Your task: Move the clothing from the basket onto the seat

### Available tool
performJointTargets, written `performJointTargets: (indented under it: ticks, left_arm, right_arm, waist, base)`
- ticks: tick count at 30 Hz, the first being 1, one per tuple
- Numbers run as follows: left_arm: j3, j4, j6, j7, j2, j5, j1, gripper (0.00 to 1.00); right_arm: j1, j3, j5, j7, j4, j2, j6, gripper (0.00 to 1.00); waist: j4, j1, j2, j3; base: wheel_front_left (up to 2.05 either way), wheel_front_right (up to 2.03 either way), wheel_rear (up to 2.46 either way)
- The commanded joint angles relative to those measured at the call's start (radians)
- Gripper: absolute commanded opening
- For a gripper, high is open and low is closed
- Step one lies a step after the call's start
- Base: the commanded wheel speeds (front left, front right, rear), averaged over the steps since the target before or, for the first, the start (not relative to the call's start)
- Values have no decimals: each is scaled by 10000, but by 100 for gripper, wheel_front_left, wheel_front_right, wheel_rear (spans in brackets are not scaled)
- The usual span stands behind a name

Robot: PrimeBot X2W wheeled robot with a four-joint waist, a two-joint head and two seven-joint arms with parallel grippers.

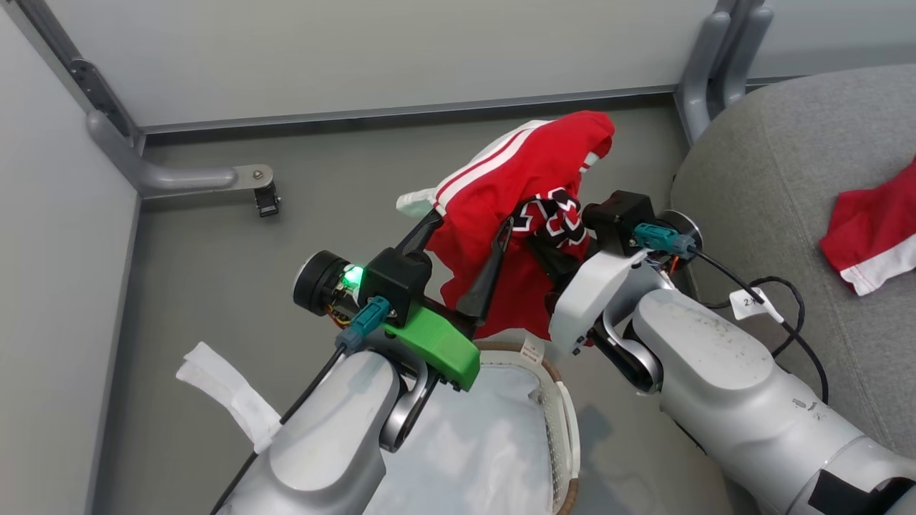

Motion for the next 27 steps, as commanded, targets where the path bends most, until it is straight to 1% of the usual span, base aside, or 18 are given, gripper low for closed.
performJointTargets:
  ticks: [1,6,14,20,23,27]
  left_arm:
    - [103,60,-46,4,23,46,106,100]
    - [423,190,-133,5,26,389,282,100]
    - [795,320,-393,5,31,786,489,100]
    - [822,315,-540,5,32,920,626,100]
    - [769,325,-563,5,34,973,682,100]
    - [450,333,-712,5,37,896,524,100]
  right_arm:
    - [212,-176,-111,-47,-90,-95,-14,0]
    - [606,-811,-374,-48,-387,-200,-14,0]
    - [1370,-1695,-720,-48,-871,-315,-14,0]
    - [1919,-2214,-873,-48,-1155,-383,-14,0]
    - [2163,-2470,-915,-48,-1285,-426,-14,0]
    - [2589,-3129,-1069,-48,-1552,-657,-13,0]
  waist:
    - [-441,0,0,1]
    - [-1421,0,0,35]
    - [-3545,0,0,142]
    - [-4851,0,0,208]
    - [-5339,0,0,245]
    - [-5474,0,0,434]
  base:
    - [0,0,0]
    - [0,0,0]
    - [0,0,0]
    - [0,0,0]
    - [0,0,0]
    - [0,0,0]
